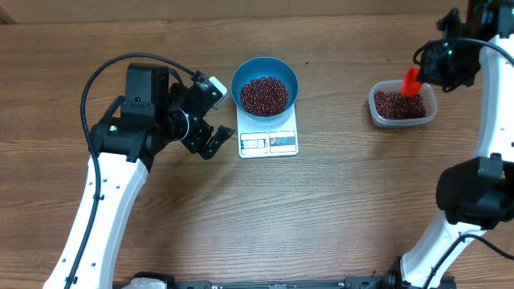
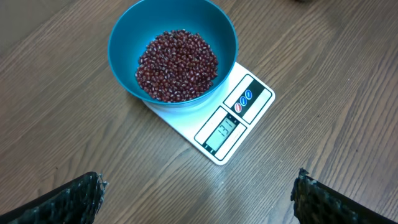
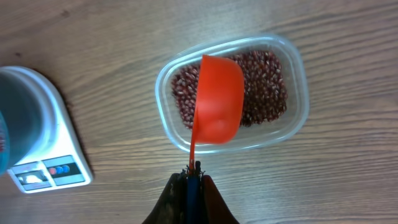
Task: Scoop item into bowl and weigh 150g on scale
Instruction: 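Move the empty scoop back right to the bean tub, then dip the scoop into the beans and lift it filled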
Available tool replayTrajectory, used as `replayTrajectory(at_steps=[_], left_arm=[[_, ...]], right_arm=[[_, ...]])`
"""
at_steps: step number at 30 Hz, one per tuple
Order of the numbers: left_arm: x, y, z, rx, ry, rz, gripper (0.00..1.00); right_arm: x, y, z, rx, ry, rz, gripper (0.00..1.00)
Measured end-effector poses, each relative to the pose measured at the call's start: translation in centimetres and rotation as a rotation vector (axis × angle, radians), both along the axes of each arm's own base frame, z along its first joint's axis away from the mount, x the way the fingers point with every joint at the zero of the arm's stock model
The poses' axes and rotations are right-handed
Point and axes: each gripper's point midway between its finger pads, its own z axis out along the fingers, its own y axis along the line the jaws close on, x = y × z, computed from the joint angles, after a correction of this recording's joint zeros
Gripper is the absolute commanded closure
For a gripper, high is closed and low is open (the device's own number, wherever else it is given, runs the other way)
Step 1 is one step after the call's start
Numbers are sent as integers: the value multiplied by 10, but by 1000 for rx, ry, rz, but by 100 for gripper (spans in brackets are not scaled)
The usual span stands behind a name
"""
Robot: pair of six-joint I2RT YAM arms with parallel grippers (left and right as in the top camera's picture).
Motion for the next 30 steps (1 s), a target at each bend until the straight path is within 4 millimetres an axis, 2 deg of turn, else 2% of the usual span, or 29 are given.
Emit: replayTrajectory(at_steps=[7, 13, 30], left_arm=[[0, 0, 0, 0, 1, 0, 0], [0, 0, 0, 0, 1, 0, 0], [0, 0, 0, 0, 0, 0, 1]], right_arm=[[-5, -5, -30, -24, 59, -3, 96], [-4, -7, -46, -30, 68, -4, 96], [4, -8, -73, -32, 51, -3, 96]])
